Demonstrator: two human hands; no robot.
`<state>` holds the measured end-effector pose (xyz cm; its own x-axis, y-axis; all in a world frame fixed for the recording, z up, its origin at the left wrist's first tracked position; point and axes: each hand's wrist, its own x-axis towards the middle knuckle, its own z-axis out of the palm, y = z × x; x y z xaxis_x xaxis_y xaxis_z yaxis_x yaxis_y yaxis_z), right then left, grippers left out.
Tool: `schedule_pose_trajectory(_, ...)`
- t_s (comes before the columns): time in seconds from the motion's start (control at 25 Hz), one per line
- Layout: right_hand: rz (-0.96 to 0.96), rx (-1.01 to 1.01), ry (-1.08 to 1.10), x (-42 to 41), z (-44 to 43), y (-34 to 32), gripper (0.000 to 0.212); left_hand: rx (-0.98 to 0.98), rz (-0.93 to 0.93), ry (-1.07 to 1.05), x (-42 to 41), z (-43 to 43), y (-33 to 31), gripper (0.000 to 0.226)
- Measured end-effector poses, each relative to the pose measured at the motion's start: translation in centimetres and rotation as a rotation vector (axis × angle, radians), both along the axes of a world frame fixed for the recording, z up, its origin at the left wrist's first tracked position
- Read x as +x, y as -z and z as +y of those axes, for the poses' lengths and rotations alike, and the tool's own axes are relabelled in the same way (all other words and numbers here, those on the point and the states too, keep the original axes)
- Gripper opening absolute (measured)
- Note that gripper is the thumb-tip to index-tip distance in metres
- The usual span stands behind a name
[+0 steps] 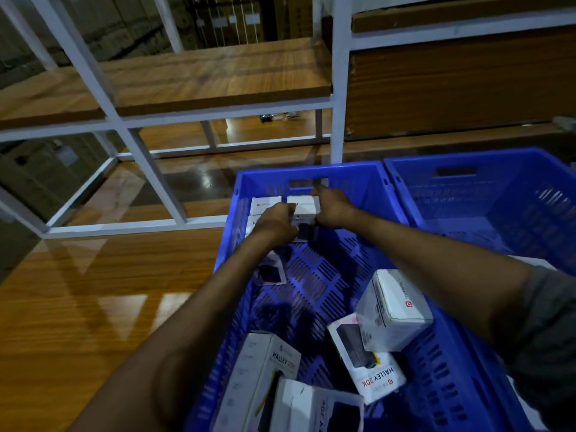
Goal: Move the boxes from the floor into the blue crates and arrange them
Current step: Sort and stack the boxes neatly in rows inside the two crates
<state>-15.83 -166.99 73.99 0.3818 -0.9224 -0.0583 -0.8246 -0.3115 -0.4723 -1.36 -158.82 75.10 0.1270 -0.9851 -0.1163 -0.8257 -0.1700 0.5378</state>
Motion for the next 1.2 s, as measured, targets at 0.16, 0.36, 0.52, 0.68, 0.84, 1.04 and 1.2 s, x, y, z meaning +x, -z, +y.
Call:
schedule_pose_trajectory(0.16,-0.011,0.004,0.206,1.2,-0.1,0.8,0.03,-0.043,-0.092,0.03,0.8,-0.6,0.7,0.032)
schedule_pose_trajectory(0.36,-0.001,0.189,0.262,1.5,0.3,2.2,0.05,-0.047,-0.304,0.041,1.6,-0.9,0.5,0.04)
schedule_pose_trajectory(0.52,0.017,0.204,0.243,1.8,0.2,2.4,0.047,-0.026,-0.348,0.062,2.0,-1.0,0.8,0.038)
schedule_pose_trajectory(0.68,0.057,0.173,0.2,1.6,0.5,2.3,0.045,-0.054,-0.392,0.07,1.2,-0.5,0.6,0.036)
schedule_pose_trajectory(0.84,0.117,0.229,0.214,0.3,0.5,-0.1,0.024,-0.113,-0.404,0.069,1.1,-0.1,0.2,0.039)
schedule_pose_trajectory(1.04,0.275,0.472,-0.101,-4.4,3.7,-6.2,0.033,-0.195,-0.104,0.123,-0.3,1.4,-0.5,0.02)
schedule_pose_trajectory(1.2,0.547,0.5,-0.458,-8.0,9.4,-11.6,0.065,0.401,0.122,0.661,-4.3,6.5,-2.4,0.043)
